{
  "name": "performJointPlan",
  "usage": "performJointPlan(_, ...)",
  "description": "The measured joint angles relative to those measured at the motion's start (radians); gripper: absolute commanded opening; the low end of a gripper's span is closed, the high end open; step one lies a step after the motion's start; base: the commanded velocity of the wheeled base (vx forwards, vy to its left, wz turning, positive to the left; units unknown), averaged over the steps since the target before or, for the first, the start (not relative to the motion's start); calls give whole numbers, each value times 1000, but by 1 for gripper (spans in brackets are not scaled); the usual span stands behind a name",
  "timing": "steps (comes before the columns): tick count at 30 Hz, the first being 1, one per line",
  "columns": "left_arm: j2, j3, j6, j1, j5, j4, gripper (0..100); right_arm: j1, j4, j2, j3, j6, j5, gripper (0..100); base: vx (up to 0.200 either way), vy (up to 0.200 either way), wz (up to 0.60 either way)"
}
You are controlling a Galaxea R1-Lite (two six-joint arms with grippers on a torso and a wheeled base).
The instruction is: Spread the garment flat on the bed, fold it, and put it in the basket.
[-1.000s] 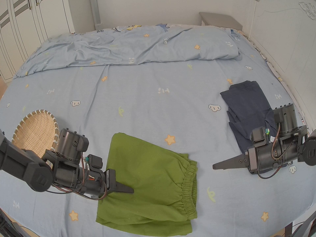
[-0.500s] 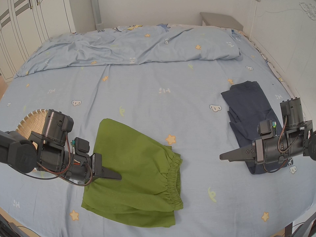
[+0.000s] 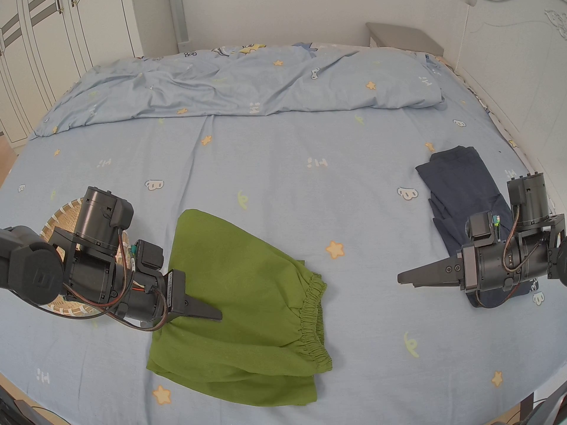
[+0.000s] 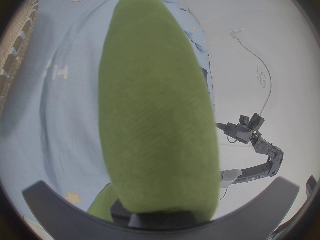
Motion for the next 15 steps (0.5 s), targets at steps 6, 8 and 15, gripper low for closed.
performJointPlan(6,-1,4,1,-20,1,0,0,-1,0,-1,1,0,0,100,0,200,0)
performJointPlan(8,0,4,1,-27,0,0,0,1,0,-2,1,0,0,100,0,200,0)
performJointPlan(15,1,10,2,-48,1,-1,0,6,0,-6,3,0,-2,100,0,143,0)
